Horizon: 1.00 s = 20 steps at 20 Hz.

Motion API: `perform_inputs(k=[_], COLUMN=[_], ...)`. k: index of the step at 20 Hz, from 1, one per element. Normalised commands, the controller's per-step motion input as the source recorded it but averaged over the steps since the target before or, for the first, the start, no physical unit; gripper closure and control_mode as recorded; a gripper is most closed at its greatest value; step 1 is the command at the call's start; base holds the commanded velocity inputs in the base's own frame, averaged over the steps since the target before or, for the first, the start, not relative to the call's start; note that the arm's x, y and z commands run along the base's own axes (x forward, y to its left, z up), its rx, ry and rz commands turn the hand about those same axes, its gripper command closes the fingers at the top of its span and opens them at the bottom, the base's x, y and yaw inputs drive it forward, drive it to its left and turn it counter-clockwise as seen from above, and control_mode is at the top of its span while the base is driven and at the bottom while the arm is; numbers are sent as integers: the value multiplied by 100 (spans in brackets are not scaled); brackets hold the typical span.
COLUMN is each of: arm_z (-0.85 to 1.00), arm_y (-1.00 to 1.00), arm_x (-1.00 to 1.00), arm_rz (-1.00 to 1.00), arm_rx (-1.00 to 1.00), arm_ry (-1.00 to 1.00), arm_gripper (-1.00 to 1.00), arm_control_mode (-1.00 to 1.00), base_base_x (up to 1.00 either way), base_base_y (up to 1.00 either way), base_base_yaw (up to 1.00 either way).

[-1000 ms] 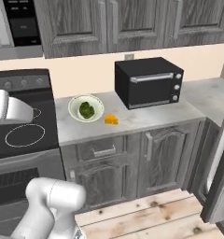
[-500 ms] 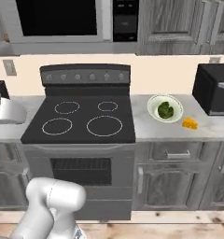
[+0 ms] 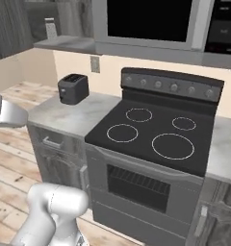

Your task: Pick the cheese from the fridge and the cheese grater from the cabinet and place them next to the salad bowl.

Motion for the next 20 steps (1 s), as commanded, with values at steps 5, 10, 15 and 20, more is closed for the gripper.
perform_inputs(k=[5,10,15,20], arm_z=[0,0,0,0], arm_y=[0,0,0,0], arm_x=[0,0,0,0], arm_rz=[0,0,0,0], arm_rx=[0,0,0,0], arm_ry=[0,0,0,0], arm_gripper=[-100,-100,-100,-100], arm_control_mode=[100,100,100,100], base_base_x=[7,47,92,70], base_base_y=[34,83,58,26], base_base_yaw=[16,-11,-37,-46])
